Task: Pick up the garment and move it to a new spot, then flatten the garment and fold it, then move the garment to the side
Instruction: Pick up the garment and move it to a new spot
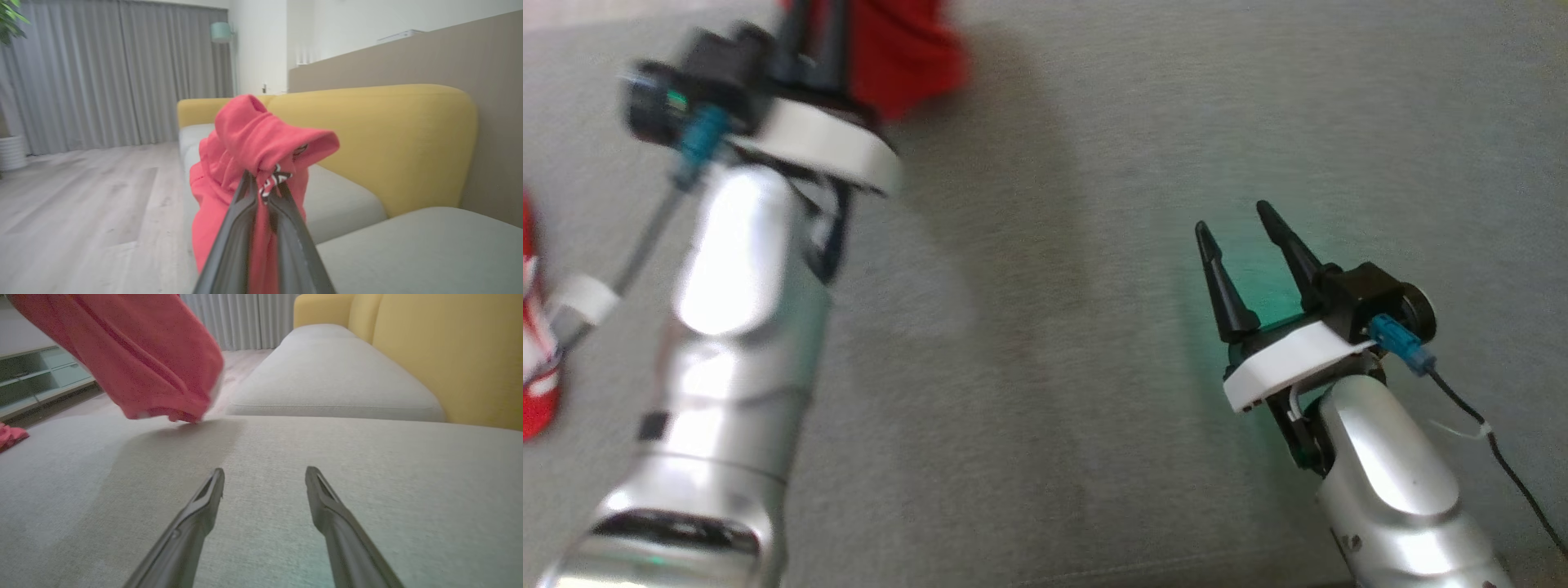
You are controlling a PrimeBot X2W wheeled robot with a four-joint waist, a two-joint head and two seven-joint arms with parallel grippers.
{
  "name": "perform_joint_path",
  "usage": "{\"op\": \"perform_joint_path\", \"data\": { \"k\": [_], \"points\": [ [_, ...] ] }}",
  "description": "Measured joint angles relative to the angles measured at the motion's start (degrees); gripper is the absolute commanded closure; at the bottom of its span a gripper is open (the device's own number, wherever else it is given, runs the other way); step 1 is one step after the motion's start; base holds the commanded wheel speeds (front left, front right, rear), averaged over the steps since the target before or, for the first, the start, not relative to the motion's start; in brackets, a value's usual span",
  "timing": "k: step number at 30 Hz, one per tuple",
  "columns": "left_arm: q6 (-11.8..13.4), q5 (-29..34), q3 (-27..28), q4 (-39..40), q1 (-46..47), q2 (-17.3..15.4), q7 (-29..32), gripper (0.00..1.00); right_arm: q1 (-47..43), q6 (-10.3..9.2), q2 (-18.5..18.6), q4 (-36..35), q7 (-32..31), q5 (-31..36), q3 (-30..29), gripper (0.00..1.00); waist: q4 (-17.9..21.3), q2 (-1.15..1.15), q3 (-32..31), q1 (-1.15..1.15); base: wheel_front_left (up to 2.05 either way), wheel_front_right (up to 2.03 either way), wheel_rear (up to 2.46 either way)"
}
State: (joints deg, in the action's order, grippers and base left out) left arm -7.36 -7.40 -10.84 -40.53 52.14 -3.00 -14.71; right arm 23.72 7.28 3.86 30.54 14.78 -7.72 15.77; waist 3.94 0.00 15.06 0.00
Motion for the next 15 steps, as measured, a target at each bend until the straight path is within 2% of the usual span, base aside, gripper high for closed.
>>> {"op": "perform_joint_path", "data": {
  "k": [5,8,10,11,12,15],
  "points": [
    [-0.22,-4.49,-7.82,1.76,-3.85,1.30,0.00,1.00,-0.09,0.00,-0.09,-0.32,0.00,-0.87,0.34,0.00,4.61,0.00,-0.96,0.00,0.00,0.00,0.00],
    [-0.22,-9.65,-12.26,2.72,-6.37,1.38,0.00,1.00,-0.54,0.00,-0.11,-0.37,0.00,-1.14,0.44,0.00,6.69,0.00,-1.36,0.00,0.00,0.00,0.00],
    [0.11,-12.26,-15.45,3.50,-8.27,1.37,0.00,0.62,-1.19,0.00,-0.13,-0.40,0.00,-1.36,0.45,0.00,7.60,0.00,-1.54,0.00,0.00,0.00,0.00],
    [0.47,-13.08,-16.84,3.77,-9.21,1.38,0.00,0.05,-1.35,0.00,-0.12,-0.38,0.00,-1.36,0.42,0.00,7.81,0.00,-1.62,0.00,0.00,0.00,0.00],
    [1.22,-13.72,-17.74,3.78,-10.15,1.38,0.00,0.00,-1.42,0.00,-0.12,-0.38,0.00,-1.37,0.37,0.00,7.86,0.00,-1.74,0.00,0.00,0.00,0.00],
    [3.98,-14.38,-18.44,3.82,-13.36,1.37,0.00,0.00,-1.52,0.00,-0.18,-0.51,0.00,-1.38,0.19,0.00,7.58,0.00,-2.26,0.00,0.00,0.00,0.00]
  ]
}}
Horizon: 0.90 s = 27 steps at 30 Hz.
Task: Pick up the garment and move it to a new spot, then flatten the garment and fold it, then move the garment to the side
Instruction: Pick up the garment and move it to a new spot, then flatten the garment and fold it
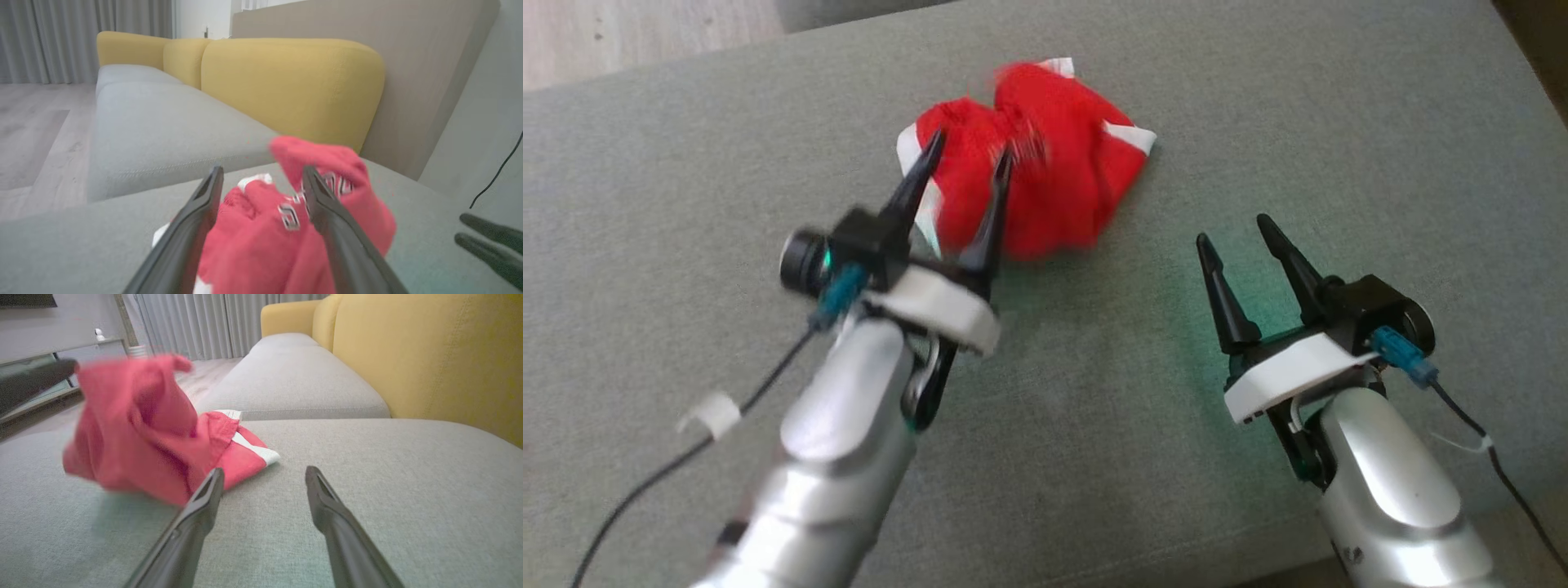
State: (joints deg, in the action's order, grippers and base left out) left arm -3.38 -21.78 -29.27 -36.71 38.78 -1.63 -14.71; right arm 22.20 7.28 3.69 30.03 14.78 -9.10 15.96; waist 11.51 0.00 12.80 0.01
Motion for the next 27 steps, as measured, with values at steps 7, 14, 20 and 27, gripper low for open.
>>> {"op": "perform_joint_path", "data": {
  "k": [7,14,20,27],
  "points": [
    [3.04,2.63,7.94,2.36,-10.11,-0.91,0.00,0.00,-1.53,0.00,-0.05,-0.46,0.00,0.03,-2.41,0.00,-1.90,0.00,-2.20,0.00,0.00,0.00,0.00],
    [4.39,6.67,18.50,9.15,-22.96,-2.14,0.00,0.00,-4.80,0.00,-0.18,-0.63,0.00,0.42,-5.15,0.00,-4.52,0.00,-5.56,0.00,0.00,0.00,0.00],
    [4.02,8.17,25.24,13.49,-33.17,-1.57,0.00,0.00,-7.90,0.00,-0.24,-0.55,0.00,0.57,-5.66,0.00,-6.06,0.00,-8.69,0.01,0.00,0.00,0.00],
    [2.83,8.79,27.22,14.83,-38.12,-1.21,0.00,0.00,-10.04,0.00,-0.29,-0.19,0.00,0.52,-6.02,0.00,-7.14,0.00,-9.72,0.00,0.00,0.00,0.00]
  ]
}}
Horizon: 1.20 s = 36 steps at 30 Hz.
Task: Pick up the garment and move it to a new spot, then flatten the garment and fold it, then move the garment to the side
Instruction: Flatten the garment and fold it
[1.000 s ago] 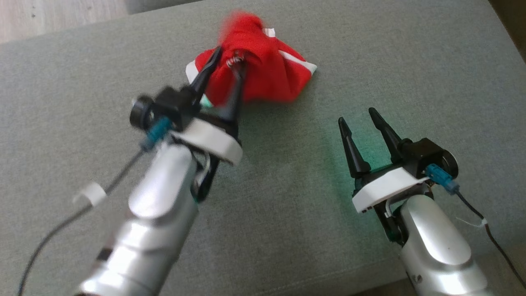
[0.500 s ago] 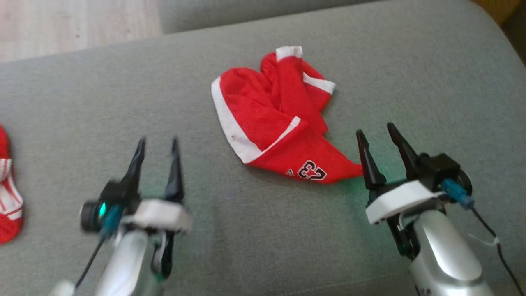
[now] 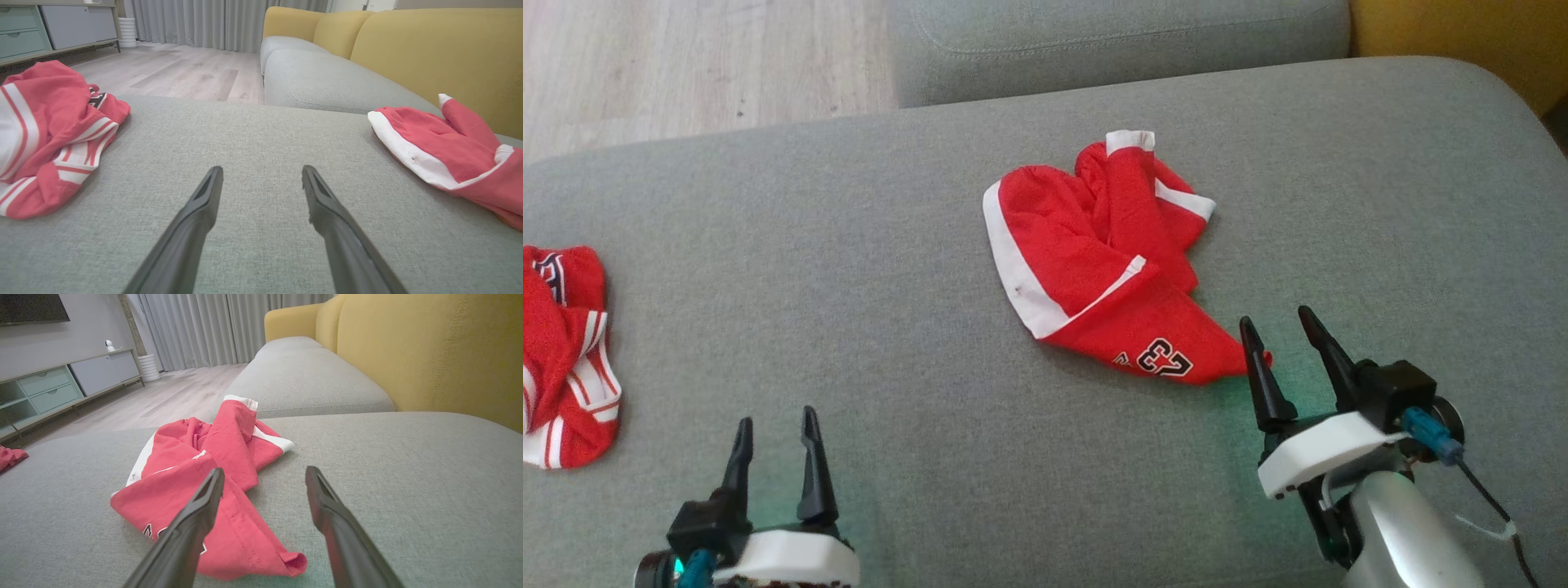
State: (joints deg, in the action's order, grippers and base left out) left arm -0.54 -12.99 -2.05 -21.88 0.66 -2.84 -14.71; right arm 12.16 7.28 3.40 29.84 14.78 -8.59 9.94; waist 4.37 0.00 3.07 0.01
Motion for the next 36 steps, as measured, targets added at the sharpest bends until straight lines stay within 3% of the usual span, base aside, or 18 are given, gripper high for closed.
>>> {"op": "perform_joint_path", "data": {
  "k": [9,22,30,36],
  "points": [
    [0.04,-1.19,-3.30,0.00,1.91,0.09,0.01,0.00,2.78,0.00,-0.02,2.59,0.00,-1.37,3.55,0.00,-1.66,0.00,2.42,-0.01,0.00,0.00,0.00],
    [0.11,-3.08,-6.38,-2.02,3.87,0.15,0.01,0.00,18.87,0.00,0.08,19.69,-0.22,-14.04,14.04,0.00,-7.17,0.00,6.15,-0.02,0.00,0.00,0.00],
    [0.22,-3.08,-6.67,-1.98,4.19,0.15,0.01,0.00,20.17,0.00,0.10,24.04,-0.24,-18.36,17.77,0.00,-7.25,0.00,6.59,-0.01,0.00,0.00,0.00],
    [0.22,-3.08,-7.38,-2.00,4.83,0.16,0.01,0.00,20.95,0.00,0.13,24.59,-0.24,-19.14,17.12,0.00,-7.13,0.00,6.89,-0.01,0.00,0.00,0.00]
  ]
}}
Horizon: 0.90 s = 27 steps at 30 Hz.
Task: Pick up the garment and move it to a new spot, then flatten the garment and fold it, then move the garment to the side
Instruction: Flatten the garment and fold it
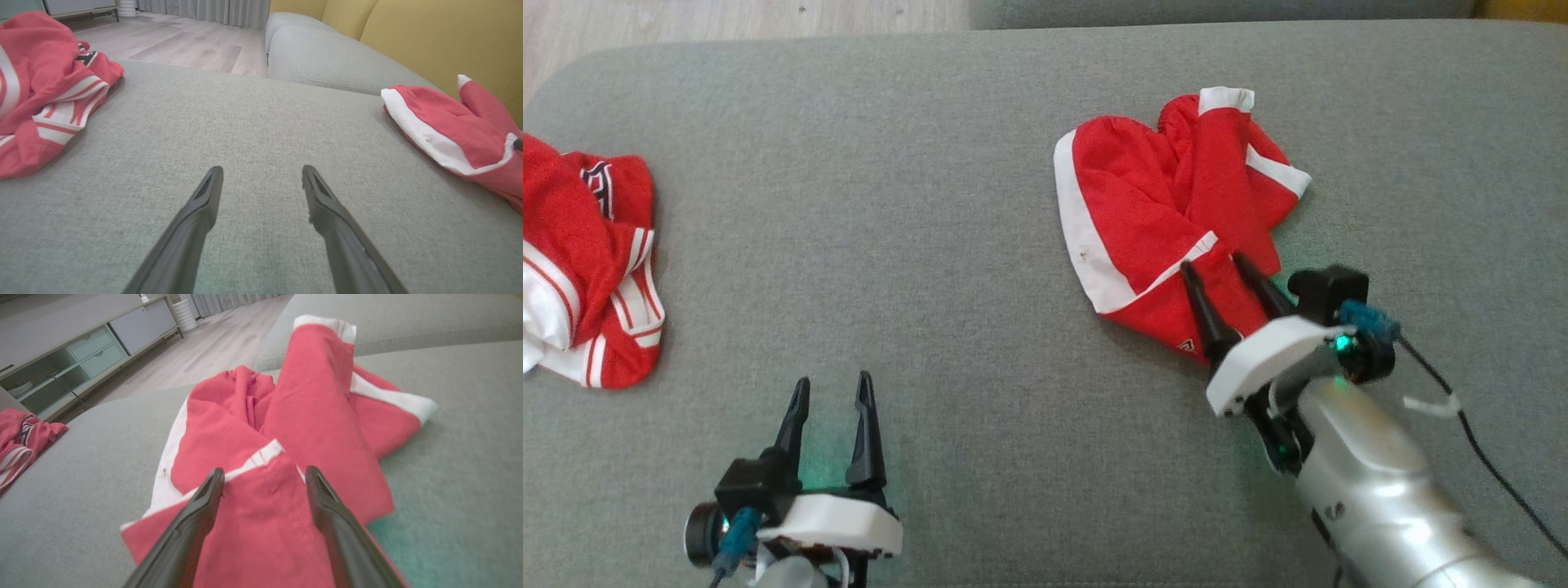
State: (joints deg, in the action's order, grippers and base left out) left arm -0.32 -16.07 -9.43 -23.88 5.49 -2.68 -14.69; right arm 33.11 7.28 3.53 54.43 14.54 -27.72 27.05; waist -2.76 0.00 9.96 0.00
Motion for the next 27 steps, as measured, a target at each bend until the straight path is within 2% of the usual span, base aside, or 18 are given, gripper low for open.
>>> {"op": "perform_joint_path", "data": {
  "k": [6,24,25,26,27],
  "points": [
    [-0.01,0.00,-0.60,0.01,0.93,0.00,0.00,0.00,2.60,0.00,0.05,-0.36,0.00,0.07,-0.04,0.00,-1.00,0.00,0.28,0.00,0.00,0.00,0.00],
    [0.12,-0.09,-0.87,-0.36,0.94,0.00,0.00,0.00,2.54,0.00,0.05,3.25,0.00,-0.42,1.72,0.01,-1.78,0.00,1.07,0.00,0.00,0.00,0.00],
    [0.03,-0.08,-0.98,-0.48,0.99,0.00,0.00,0.00,2.54,0.00,0.05,3.45,0.00,-0.42,1.74,0.16,-1.85,0.00,1.17,0.00,0.00,0.00,0.00],
    [-0.14,-0.08,-1.12,-0.59,1.08,0.00,0.00,0.00,2.54,0.00,0.05,3.57,0.00,-0.42,1.74,0.26,-1.95,0.00,1.24,0.00,0.00,0.00,0.00],
    [-0.20,-0.08,-1.23,-0.65,1.15,0.00,0.00,0.00,2.54,0.00,0.05,3.60,0.00,-0.40,1.71,0.50,-2.05,0.00,1.26,0.00,0.00,0.00,0.00]
  ]
}}
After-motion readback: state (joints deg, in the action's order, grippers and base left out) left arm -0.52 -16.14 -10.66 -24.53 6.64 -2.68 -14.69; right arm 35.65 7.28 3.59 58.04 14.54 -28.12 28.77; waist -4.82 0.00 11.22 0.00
